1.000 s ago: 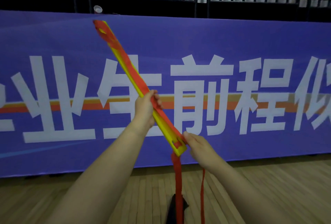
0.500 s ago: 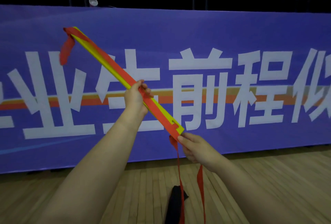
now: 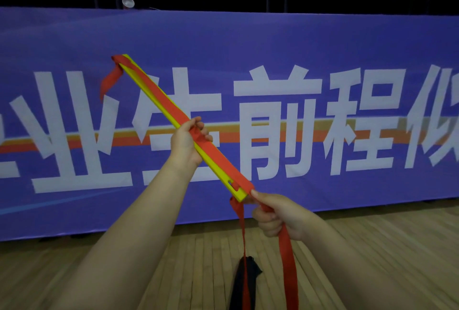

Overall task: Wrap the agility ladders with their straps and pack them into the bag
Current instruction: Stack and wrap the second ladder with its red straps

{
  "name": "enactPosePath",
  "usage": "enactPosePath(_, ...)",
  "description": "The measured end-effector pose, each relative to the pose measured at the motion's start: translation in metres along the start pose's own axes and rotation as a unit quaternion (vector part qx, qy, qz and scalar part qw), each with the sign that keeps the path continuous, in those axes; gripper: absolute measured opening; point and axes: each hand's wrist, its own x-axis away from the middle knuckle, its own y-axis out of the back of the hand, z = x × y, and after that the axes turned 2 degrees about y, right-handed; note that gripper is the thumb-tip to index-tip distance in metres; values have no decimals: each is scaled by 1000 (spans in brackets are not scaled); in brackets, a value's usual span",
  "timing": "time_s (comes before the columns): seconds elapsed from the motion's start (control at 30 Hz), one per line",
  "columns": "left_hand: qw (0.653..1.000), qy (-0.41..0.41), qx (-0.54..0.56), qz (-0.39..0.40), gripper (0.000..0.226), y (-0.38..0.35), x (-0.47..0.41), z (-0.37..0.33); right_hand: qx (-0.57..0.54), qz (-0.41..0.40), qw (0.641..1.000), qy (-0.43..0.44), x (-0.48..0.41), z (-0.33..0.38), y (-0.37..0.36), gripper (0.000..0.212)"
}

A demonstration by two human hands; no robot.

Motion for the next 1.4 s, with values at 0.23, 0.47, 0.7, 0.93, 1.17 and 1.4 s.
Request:
enactPosePath(0.23, 1000, 14, 20, 16, 20, 0, 3, 1, -38, 27, 999, 13, 0, 1, 1, 27)
enactPosePath(0.47, 998, -28, 45, -30, 15, 9, 6, 0, 98, -154, 983, 25, 10, 19, -6, 32)
enactPosePath(0.7, 994, -4, 80, -78, 21, 19, 17, 14, -174, -95, 951, 237, 14, 44, -13, 14)
enactPosePath(0.93, 979, 175, -6, -105, 40, 40, 26, 73, -164, -164, 901, 366, -11, 65, -44, 18)
enactPosePath(1.17, 914, 293, -279, -6, 75, 36, 52, 94, -49, -196, 908, 368, -25, 88, -54, 15)
enactPosePath(1.4, 817, -235, -523, 61, 18, 10, 62, 73, 9, -214, 910, 355, -16, 90, -40, 17)
